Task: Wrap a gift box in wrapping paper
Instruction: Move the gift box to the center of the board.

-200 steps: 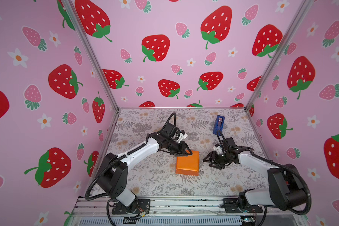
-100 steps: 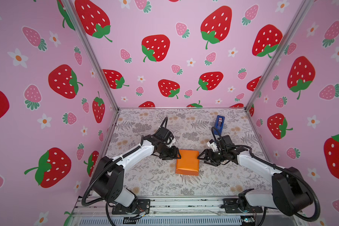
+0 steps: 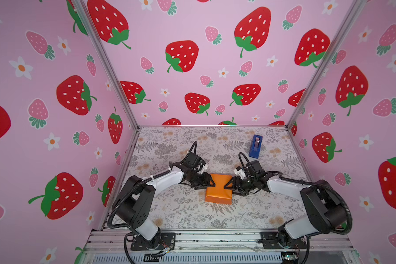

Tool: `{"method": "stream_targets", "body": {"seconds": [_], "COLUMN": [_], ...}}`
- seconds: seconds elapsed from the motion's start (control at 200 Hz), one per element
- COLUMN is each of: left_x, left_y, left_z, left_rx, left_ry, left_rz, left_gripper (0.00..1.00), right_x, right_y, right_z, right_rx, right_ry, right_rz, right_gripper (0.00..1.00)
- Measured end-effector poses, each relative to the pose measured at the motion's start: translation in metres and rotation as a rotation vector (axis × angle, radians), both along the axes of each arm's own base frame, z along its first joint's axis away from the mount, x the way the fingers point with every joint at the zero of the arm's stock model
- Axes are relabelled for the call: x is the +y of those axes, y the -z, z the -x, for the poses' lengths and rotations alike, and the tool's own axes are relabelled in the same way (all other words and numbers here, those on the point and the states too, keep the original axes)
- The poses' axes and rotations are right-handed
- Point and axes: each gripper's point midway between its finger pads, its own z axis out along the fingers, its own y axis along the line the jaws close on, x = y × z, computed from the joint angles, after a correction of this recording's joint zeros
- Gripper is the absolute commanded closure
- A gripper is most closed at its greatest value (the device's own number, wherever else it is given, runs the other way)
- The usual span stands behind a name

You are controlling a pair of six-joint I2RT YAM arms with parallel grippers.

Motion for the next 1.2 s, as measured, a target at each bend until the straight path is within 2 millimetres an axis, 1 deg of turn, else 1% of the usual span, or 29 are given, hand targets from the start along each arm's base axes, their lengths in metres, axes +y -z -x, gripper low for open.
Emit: {"method": "stream_targets", "body": {"seconds": [0.11,0.21,0.4,0.585,0.68,0.78,0.855,0.981,1.086,1.201], "left_x": [0.007,0.011,0.021,0.021,0.021,0.024,0.026,0.027,0.028,0.039], "left_y": [-0.003,-0.008,-0.006,-0.002,-0.002,-0.001,0.000,0.002,0.001,-0.002], "left_z": [-0.010,-0.029,-0.080,-0.128,-0.149,-0.168,-0.174,-0.174,-0.171,-0.168], "left_rx": [-0.001,-0.017,-0.038,-0.052,-0.058,-0.064,-0.060,-0.051,-0.047,-0.059], "left_ry": [-0.025,-0.048,-0.080,-0.076,-0.075,-0.080,-0.083,-0.082,-0.077,-0.081], "left_rz": [0.012,0.022,0.006,0.007,0.014,0.027,0.034,0.032,0.027,-0.024], "left_gripper": [0.41,0.42,0.43,0.44,0.44,0.44,0.44,0.44,0.44,0.41], "right_x": [0.007,0.017,0.034,0.042,0.045,0.047,0.048,0.049,0.045,0.035], "right_y": [-0.002,-0.006,-0.007,-0.009,-0.010,-0.010,-0.009,-0.009,-0.009,-0.010], "right_z": [-0.014,-0.036,-0.095,-0.157,-0.179,-0.188,-0.185,-0.180,-0.175,-0.178], "right_rx": [-0.008,-0.026,-0.078,-0.139,-0.164,-0.170,-0.162,-0.158,-0.152,-0.187], "right_ry": [0.005,0.015,0.034,0.054,0.057,0.052,0.042,0.030,0.029,0.043], "right_rz": [0.003,0.009,0.025,0.033,0.031,0.031,0.029,0.027,0.044,0.106], "right_gripper": [0.34,0.35,0.36,0.37,0.37,0.39,0.39,0.35,0.35,0.29]}}
